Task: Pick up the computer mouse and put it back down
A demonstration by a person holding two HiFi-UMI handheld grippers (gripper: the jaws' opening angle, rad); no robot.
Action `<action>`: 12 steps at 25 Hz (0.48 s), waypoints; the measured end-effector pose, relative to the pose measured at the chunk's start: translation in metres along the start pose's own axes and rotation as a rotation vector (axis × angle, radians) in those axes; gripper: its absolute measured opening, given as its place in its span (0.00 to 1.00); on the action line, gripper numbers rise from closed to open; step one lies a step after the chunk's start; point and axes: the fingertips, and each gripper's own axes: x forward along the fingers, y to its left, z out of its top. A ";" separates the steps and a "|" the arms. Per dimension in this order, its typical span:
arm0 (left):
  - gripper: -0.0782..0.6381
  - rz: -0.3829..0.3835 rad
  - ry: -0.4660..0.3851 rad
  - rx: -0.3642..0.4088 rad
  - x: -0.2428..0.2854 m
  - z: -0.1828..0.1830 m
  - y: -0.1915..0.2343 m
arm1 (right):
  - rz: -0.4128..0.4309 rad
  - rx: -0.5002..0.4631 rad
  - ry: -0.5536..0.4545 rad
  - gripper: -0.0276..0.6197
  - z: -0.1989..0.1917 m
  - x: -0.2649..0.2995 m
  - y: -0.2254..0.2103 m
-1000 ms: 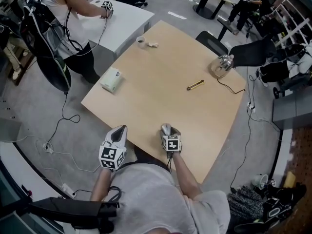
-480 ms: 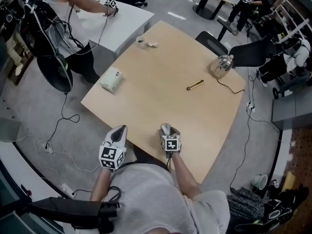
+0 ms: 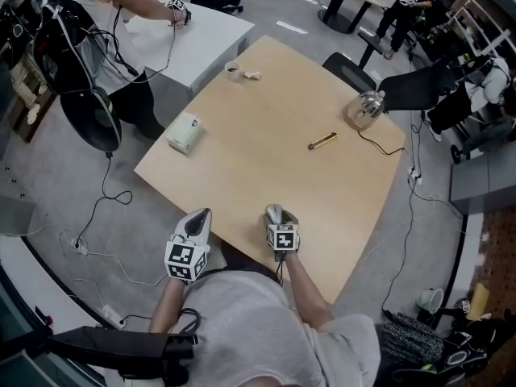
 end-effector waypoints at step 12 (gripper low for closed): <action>0.13 0.001 -0.002 0.001 -0.003 0.002 -0.001 | 0.011 0.038 -0.041 0.60 0.005 -0.006 0.002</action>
